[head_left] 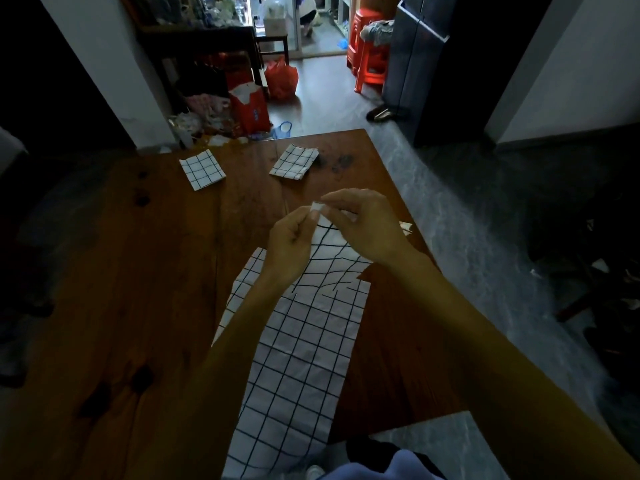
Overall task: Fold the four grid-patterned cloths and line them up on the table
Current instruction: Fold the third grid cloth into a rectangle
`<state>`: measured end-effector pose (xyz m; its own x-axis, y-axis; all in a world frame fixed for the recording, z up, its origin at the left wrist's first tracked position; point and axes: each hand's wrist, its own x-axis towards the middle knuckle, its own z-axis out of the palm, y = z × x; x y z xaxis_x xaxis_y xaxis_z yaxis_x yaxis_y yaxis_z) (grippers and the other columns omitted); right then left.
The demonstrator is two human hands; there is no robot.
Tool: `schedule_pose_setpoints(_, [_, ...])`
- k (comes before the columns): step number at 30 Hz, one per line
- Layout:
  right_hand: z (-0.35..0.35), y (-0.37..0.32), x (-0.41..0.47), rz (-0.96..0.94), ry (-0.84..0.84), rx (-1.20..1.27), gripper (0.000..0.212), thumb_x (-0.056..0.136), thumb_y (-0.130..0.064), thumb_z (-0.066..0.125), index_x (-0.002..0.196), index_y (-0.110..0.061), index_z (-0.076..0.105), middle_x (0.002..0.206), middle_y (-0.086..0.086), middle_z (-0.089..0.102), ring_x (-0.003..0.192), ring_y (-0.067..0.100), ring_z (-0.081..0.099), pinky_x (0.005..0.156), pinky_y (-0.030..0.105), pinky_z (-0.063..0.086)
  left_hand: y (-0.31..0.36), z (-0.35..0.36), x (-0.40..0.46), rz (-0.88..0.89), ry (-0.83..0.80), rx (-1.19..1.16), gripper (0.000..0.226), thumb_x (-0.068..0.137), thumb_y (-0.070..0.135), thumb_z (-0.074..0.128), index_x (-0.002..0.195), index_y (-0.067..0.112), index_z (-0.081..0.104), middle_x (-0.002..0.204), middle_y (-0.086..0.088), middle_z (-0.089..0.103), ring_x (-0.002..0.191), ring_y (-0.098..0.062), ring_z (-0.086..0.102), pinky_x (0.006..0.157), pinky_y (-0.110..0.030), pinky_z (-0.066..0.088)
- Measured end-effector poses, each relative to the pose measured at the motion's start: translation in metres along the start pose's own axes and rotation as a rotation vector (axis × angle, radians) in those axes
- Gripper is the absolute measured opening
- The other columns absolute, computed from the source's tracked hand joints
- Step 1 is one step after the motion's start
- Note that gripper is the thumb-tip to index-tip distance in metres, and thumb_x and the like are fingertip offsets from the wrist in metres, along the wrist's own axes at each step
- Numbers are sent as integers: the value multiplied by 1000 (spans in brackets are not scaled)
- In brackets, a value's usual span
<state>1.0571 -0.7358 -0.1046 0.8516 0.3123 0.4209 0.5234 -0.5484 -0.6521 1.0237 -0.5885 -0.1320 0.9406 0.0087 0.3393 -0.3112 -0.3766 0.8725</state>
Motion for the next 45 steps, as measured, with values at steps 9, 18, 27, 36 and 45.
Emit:
schedule_pose_setpoints(9, [2, -4, -1, 106, -16, 253, 9, 90, -20, 65, 92, -16, 73, 92, -3, 72, 86, 9, 66, 78, 28, 55, 2, -1, -7, 25, 79, 46, 27, 99, 17, 47, 75, 17, 58, 60, -1, 45, 55, -12, 38, 52, -30, 35])
schedule_pose_setpoints(18, [-8, -2, 4, 157, 137, 296, 7, 89, -19, 67, 91, -18, 74, 88, -9, 70, 85, 6, 68, 80, 26, 55, -29, -14, -19, -26, 112, 134, 23, 98, 21, 49, 78, 16, 61, 61, -2, 53, 53, -9, 45, 48, -30, 40])
schedule_pose_setpoints(27, [-26, 14, 12, 195, 263, 284, 10, 91, -20, 64, 90, -14, 72, 78, -18, 63, 75, -8, 60, 74, 13, 48, -65, -26, -38, 22, 252, 264, 24, 100, 25, 43, 84, 14, 56, 54, 10, 45, 44, -6, 45, 38, -18, 34])
schedule_pose_setpoints(36, [3, 9, 3, 113, 139, 163, 10, 88, -17, 66, 92, -14, 75, 87, -7, 68, 79, 7, 64, 77, 26, 53, -31, -15, -8, 50, 124, 314, 36, 95, 38, 49, 121, 14, 57, 93, -1, 65, 84, -11, 59, 78, -32, 51])
schedule_pose_setpoints(45, [4, 2, 0, 64, 135, 277, 12, 86, -12, 68, 95, -20, 72, 85, -18, 66, 78, 3, 63, 76, 21, 52, -31, -11, -13, 49, 114, 174, 14, 94, 17, 57, 87, 12, 69, 75, 0, 67, 69, -15, 61, 60, -28, 50])
